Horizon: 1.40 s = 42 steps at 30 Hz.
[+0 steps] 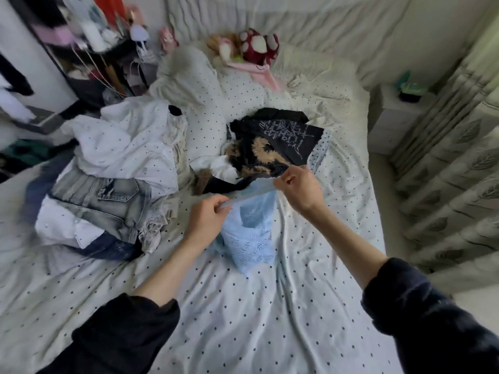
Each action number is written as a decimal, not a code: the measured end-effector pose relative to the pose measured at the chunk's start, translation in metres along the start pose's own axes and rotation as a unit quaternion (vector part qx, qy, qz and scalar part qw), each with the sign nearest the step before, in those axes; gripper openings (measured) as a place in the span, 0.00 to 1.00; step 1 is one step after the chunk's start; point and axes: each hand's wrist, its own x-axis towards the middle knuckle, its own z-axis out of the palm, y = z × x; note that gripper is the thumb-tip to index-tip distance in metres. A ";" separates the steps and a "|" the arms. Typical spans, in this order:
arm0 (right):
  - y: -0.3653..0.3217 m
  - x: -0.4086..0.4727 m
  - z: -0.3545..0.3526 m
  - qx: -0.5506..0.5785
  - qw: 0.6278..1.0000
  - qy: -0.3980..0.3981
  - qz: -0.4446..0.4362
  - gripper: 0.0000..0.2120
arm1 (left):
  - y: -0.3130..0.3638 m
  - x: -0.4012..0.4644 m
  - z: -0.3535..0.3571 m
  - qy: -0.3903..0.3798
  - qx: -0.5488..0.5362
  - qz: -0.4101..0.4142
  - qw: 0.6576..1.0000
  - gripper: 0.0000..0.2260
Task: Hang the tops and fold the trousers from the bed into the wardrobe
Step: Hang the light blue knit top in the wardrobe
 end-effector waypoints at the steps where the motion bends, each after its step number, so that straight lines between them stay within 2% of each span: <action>1: -0.015 -0.003 0.000 0.005 0.999 -0.009 -0.042 0.06 | 0.000 -0.005 -0.025 0.022 0.007 0.007 1.000 0.06; 5: -0.078 -0.011 0.010 0.080 0.983 -0.064 -0.149 0.07 | 0.005 -0.025 -0.104 0.112 0.024 0.009 0.993 0.07; 8: -0.150 -0.030 0.029 0.130 0.958 -0.134 -0.218 0.12 | 0.003 -0.060 -0.179 0.208 0.012 -0.002 0.978 0.08; 13: -0.264 -0.095 0.074 0.142 0.886 -0.247 -0.365 0.10 | -0.014 -0.152 -0.288 0.314 0.036 0.005 0.949 0.06; 19: -0.332 -0.207 0.134 0.123 0.792 -0.387 -0.457 0.10 | -0.040 -0.283 -0.368 0.412 0.022 -0.036 0.910 0.06; 21: -0.350 -0.254 0.159 0.110 0.756 -0.430 -0.482 0.15 | -0.052 -0.339 -0.390 0.444 0.048 -0.063 0.893 0.05; 22: -0.359 -0.277 0.170 0.088 0.741 -0.431 -0.507 0.16 | -0.057 -0.368 -0.399 0.450 0.060 -0.080 0.887 0.04; 24: -0.377 -0.322 0.189 0.019 0.711 -0.410 -0.570 0.09 | -0.070 -0.424 -0.411 0.454 0.085 -0.121 0.879 0.03; 27: -0.403 -0.395 0.209 -0.022 0.666 -0.384 -0.639 0.16 | -0.089 -0.511 -0.416 0.452 0.108 -0.180 0.867 0.06; 30: -0.421 -0.466 0.227 -0.030 0.588 -0.410 -0.697 0.12 | -0.100 -0.590 -0.408 0.463 0.130 -0.245 0.842 0.03; 34: -0.433 -0.559 0.247 -0.008 0.486 -0.483 -0.728 0.07 | -0.103 -0.690 -0.389 0.521 0.165 -0.338 0.766 0.06; 38: -0.434 -0.637 0.255 0.027 0.410 -0.512 -0.754 0.09 | -0.100 -0.761 -0.364 0.571 0.186 -0.418 0.682 0.07; 40: -0.436 -0.671 0.258 0.067 0.384 -0.524 -0.757 0.06 | -0.096 -0.789 -0.352 0.591 0.200 -0.452 0.637 0.07; 42: -0.437 -0.705 0.260 0.109 0.357 -0.532 -0.760 0.09 | -0.092 -0.816 -0.341 0.616 0.200 -0.490 0.584 0.07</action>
